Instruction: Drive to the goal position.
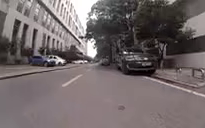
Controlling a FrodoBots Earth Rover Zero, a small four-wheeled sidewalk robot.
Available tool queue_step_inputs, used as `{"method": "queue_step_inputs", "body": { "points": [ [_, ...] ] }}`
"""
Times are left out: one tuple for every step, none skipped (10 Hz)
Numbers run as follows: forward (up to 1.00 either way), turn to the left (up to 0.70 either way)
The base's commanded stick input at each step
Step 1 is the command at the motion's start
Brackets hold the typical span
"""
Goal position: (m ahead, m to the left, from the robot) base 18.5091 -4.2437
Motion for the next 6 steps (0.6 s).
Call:
{"method": "queue_step_inputs", "body": {
  "points": [
    [0.70,0.08],
    [0.70,0.03],
    [0.70,0.00],
    [0.70,0.00],
    [0.70,0.00],
    [0.70,0.00]
  ]
}}
